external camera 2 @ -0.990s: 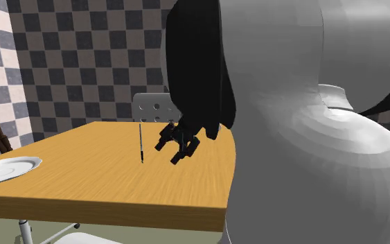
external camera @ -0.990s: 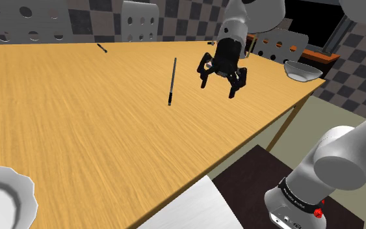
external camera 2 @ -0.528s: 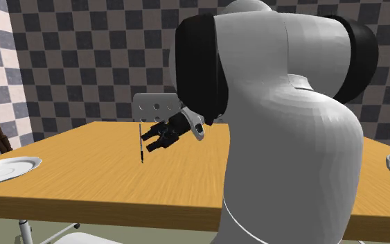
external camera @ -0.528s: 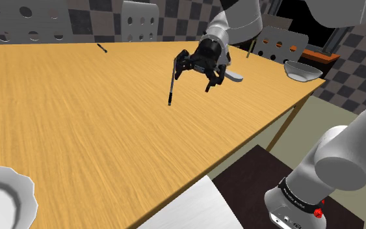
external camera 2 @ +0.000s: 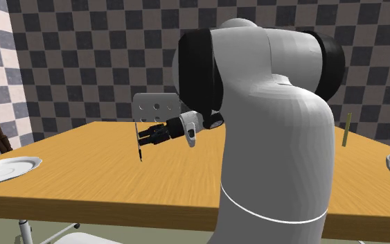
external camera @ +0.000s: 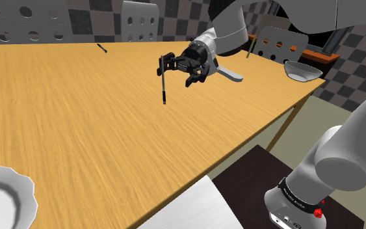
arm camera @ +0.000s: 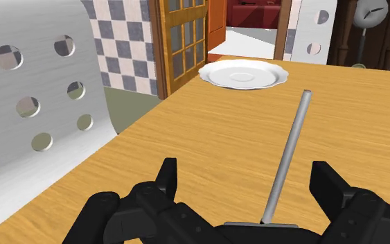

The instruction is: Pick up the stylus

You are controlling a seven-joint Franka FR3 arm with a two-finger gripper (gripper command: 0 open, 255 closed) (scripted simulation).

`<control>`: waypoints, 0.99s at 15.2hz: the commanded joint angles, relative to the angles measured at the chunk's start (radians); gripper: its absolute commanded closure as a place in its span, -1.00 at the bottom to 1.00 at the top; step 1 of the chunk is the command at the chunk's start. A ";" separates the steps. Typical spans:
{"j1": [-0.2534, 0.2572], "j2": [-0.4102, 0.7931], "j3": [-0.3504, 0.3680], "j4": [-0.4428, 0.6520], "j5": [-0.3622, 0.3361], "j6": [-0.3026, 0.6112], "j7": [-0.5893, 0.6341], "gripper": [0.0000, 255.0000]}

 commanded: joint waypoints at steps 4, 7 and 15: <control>0.002 0.025 0.002 -0.027 0.000 0.020 -0.046 -1.00; 0.002 0.026 0.002 -0.026 0.000 0.020 -0.046 1.00; 0.002 0.025 0.002 -0.026 0.000 0.020 -0.046 1.00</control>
